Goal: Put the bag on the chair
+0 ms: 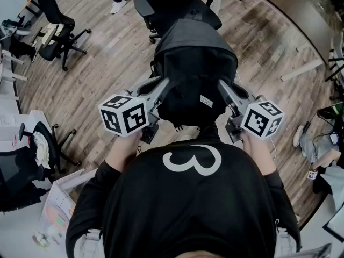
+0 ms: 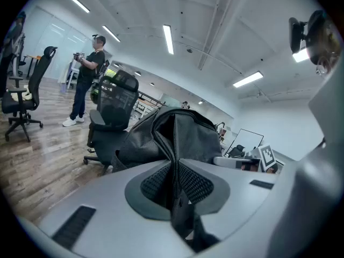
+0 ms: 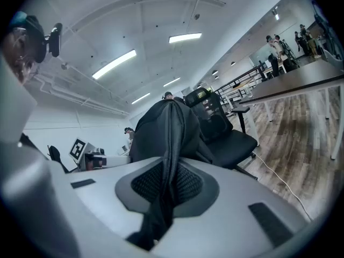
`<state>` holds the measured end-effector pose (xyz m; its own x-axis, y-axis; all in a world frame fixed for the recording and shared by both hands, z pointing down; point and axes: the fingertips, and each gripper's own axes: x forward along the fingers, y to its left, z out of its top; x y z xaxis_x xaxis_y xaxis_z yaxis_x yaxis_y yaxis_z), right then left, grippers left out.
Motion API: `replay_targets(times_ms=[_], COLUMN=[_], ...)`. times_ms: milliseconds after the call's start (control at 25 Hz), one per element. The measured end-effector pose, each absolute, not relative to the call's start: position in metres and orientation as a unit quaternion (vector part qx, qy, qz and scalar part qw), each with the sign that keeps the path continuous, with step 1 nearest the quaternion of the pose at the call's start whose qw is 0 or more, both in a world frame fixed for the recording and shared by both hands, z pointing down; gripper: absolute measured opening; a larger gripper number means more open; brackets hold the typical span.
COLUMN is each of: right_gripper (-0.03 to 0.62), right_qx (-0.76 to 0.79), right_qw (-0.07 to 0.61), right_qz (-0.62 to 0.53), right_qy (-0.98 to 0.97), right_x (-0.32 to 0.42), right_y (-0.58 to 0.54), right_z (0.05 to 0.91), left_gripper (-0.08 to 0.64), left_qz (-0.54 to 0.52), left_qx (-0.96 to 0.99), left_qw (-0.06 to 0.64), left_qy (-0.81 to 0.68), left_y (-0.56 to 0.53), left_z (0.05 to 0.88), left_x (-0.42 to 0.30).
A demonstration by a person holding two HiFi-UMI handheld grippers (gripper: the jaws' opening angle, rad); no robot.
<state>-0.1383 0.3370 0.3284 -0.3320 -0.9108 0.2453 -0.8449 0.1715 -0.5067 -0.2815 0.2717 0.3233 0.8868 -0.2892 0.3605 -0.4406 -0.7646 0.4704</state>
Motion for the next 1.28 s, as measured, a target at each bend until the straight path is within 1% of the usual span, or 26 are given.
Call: replay_targets(times_ms=[440, 720, 1040, 1280], right_gripper=[0.052, 0.054, 0.054, 0.054], right_qx=[-0.577, -0.573, -0.568, -0.569], right_qw=[0.060, 0.071, 0.069, 0.072], right_qz=[-0.281, -0.301, -0.313, -0.323], right_qy=[0.764, 0.759, 0.758, 0.753], right_x=[-0.137, -0.132, -0.107, -0.081], right_y=[0.335, 0.333, 0.323, 0.316], right_z=[0.329, 0.337, 0.347, 0.350], left_gripper=[0.054, 0.054, 0.052, 0.052], left_qz=[0.132, 0.141, 0.154, 0.162], left_qx=[0.933, 0.929, 0.922, 0.922], left_qw=[0.272, 0.281, 0.293, 0.289], left_qy=[-0.194, -0.197, -0.202, -0.199], left_y=[0.272, 0.270, 0.261, 0.254], left_z=[0.324, 0.331, 0.340, 0.343], left_x=[-0.282, -0.276, -0.251, -0.224])
